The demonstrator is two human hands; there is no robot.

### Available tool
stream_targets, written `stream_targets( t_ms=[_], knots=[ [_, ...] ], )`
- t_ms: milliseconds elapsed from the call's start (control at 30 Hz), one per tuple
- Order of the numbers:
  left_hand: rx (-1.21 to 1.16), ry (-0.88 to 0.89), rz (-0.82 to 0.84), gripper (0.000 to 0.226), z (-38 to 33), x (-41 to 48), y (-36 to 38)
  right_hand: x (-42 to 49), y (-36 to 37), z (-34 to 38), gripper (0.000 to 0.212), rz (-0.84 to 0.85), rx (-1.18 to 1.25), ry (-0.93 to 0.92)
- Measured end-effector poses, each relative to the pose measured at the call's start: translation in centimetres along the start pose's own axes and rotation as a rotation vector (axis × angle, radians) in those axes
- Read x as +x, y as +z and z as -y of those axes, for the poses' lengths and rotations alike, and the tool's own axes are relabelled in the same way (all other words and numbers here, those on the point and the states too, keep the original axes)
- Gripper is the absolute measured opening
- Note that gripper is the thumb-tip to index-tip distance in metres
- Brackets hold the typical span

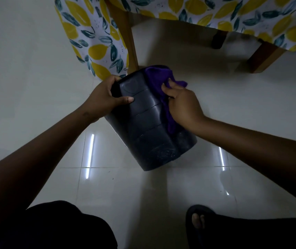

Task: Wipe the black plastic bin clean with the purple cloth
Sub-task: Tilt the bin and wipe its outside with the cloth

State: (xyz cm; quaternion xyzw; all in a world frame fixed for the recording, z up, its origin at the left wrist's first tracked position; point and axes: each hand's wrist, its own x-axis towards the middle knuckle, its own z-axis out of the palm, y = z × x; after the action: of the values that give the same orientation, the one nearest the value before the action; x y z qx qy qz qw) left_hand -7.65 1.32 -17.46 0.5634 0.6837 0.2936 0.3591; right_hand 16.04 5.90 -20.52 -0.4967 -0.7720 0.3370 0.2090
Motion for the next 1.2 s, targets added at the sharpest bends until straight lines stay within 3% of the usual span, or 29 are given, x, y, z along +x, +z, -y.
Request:
stream_targets(
  t_ms=[100,233,433,567,633,767,1000,1100,1200],
  knots=[
    [-0.001,-0.004,0.001,0.057,-0.1,0.0,0.0,-0.1,1.0,0.6,0.049,0.026,-0.078,-0.15],
    [-0.04,-0.031,0.03,0.059,0.1,0.0,-0.2,0.4,0.2,0.2,0.049,-0.026,-0.034,-0.137],
    [-0.173,-0.142,0.042,0.034,1.0,-0.9,-1.3,1.7,-1.3,-2.2,0.046,0.082,0.192,0.242],
    [-0.087,-0.167,0.054,0.06,1.4,-1.4,-1.9,-0.4,-1.0,-3.2,0.034,0.145,0.343,0.45],
    [-0.05,-0.177,0.121,0.059,1.3,-1.3,-2.5,-1.1,-0.6,-2.6,0.038,0.106,0.321,0.422],
    [0.046,-0.164,0.27,0.042,0.0,-0.6,-3.6,-2.2,0.4,-0.4,0.046,0.058,0.135,0.16],
    [-0.028,-0.107,0.085,0.036,-0.5,-0.8,-1.8,-3.7,2.6,2.0,0.049,0.032,-0.005,-0.137],
    [-0.055,-0.129,0.067,0.031,-0.4,-0.9,-1.8,-2.4,2.0,1.5,0.049,0.014,0.027,-0.131],
    [-0.101,-0.126,0.053,0.025,-0.5,-1.1,-1.6,-1.2,1.1,-1.1,0.047,0.05,0.092,0.089]
  ],
)
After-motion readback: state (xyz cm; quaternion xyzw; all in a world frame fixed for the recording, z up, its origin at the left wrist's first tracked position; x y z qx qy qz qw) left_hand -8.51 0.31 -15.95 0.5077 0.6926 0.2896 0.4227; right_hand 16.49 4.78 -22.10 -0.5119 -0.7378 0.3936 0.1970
